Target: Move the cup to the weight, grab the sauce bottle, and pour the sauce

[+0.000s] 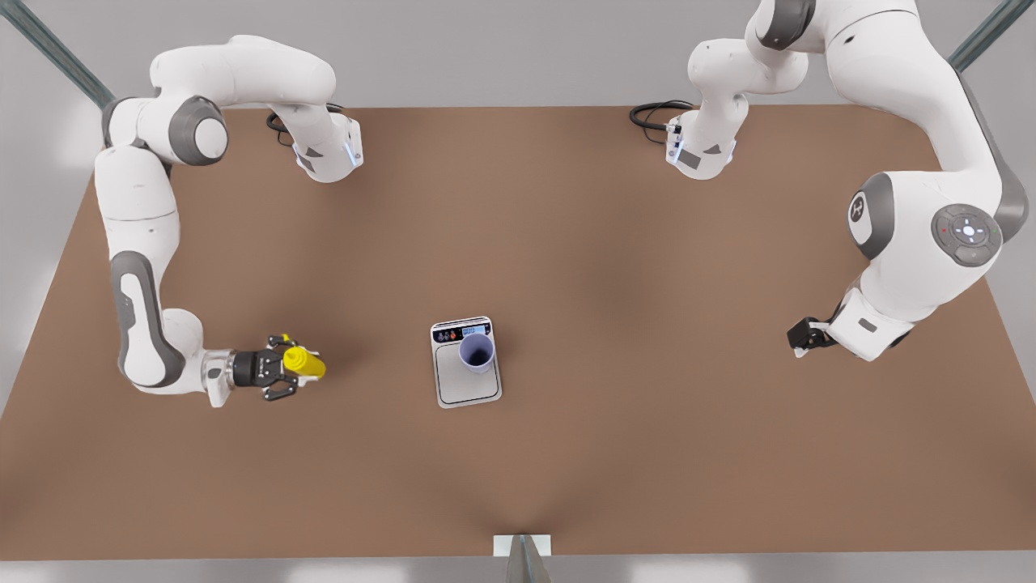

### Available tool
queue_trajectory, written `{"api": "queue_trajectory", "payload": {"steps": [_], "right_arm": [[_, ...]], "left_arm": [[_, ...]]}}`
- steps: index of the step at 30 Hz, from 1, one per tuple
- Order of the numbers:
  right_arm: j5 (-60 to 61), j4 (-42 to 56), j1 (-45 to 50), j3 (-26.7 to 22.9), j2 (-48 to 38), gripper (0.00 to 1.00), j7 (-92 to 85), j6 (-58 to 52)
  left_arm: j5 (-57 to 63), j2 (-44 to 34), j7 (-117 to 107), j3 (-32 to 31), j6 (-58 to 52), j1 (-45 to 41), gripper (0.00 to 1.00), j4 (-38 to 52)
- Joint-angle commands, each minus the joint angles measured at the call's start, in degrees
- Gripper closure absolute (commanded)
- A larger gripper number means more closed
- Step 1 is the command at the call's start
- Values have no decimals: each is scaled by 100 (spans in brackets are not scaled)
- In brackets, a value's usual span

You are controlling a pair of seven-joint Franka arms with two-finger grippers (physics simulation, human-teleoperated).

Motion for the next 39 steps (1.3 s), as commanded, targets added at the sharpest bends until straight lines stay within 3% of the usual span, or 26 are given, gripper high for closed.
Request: {"api": "queue_trajectory", "payload": {"steps": [1,16,21,23,34,37,39], "right_arm": [[6,9,0,1,40,38,-21,10],[209,167,88,-8,594,36,-663,168],[209,167,88,-8,594,22,-663,168],[209,167,88,-8,594,0,-654,168],[86,105,-167,-52,550,0,-619,98],[-951,167,-843,-52,444,0,-514,10],[-2497,1132,-1186,-52,216,0,1040,-517]], "left_arm": [[-4,0,0,0,0,0,0,0],[-4,8,0,0,0,0,0,0],[-4,8,0,0,9,0,0,9],[-4,8,0,0,9,0,0,0],[-4,8,0,0,9,0,0,9],[-4,8,0,0,9,-9,0,9],[-4,8,0,0,9,-26,0,0]]}}
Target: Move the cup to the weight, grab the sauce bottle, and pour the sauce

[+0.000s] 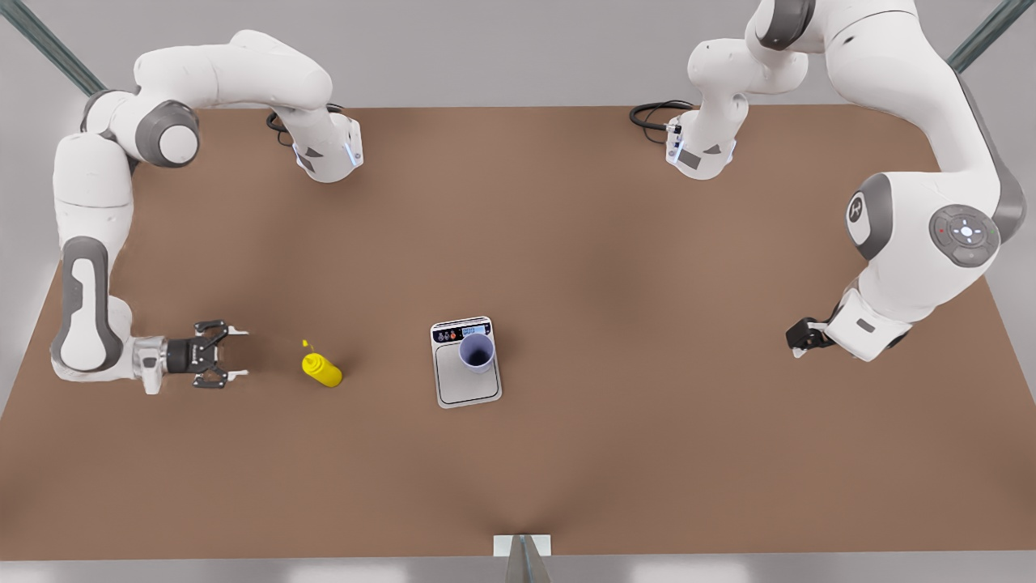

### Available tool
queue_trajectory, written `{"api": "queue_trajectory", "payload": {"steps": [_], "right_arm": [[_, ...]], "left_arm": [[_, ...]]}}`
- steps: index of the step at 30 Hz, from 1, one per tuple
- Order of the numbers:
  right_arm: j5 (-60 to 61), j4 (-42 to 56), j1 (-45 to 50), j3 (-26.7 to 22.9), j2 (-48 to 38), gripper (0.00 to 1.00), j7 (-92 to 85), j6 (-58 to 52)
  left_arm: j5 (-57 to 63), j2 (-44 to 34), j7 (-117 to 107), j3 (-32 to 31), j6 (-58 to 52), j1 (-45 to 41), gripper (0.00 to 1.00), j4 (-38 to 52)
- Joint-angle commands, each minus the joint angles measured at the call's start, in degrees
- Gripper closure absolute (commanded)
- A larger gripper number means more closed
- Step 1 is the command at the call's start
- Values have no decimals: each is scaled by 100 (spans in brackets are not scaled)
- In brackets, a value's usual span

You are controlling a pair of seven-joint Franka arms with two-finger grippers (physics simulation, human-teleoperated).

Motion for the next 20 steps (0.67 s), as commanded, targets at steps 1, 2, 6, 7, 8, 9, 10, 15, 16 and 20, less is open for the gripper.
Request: {"api": "queue_trajectory", "payload": {"steps": [1,2,6,7,8,9,10,15,16,20], "right_arm": [[-247,159,42,0,-132,0,759,-23],[-564,168,306,0,-668,0,2042,223],[-2884,177,1335,44,-2189,0,7209,1041],[-2929,151,1817,-201,-2435,0,7940,1032],[-2876,151,2694,-1183,-2558,0,8486,1041],[-2823,124,3171,-1713,-2646,0,8776,1032],[-2779,107,3697,-2091,-2805,0,9617,997],[-2357,-746,4349,-2399,-3772,0,10921,1137],[-2357,-860,4428,-2408,-3877,0,10939,1155],[-2366,-895,4455,-2408,-3930,0,10930,1155]], "left_arm": [[1,0,0,0,0,2,0,0],[1,0,0,0,0,2,0,0],[19,8,0,0,97,2,0,0],[19,8,0,0,88,2,0,0],[19,8,0,0,88,2,0,0],[19,8,0,0,97,2,0,9],[19,8,0,0,88,2,0,0],[19,0,0,0,88,2,0,9],[19,0,0,0,88,2,0,9],[27,17,9,0,114,2,0,9]]}}
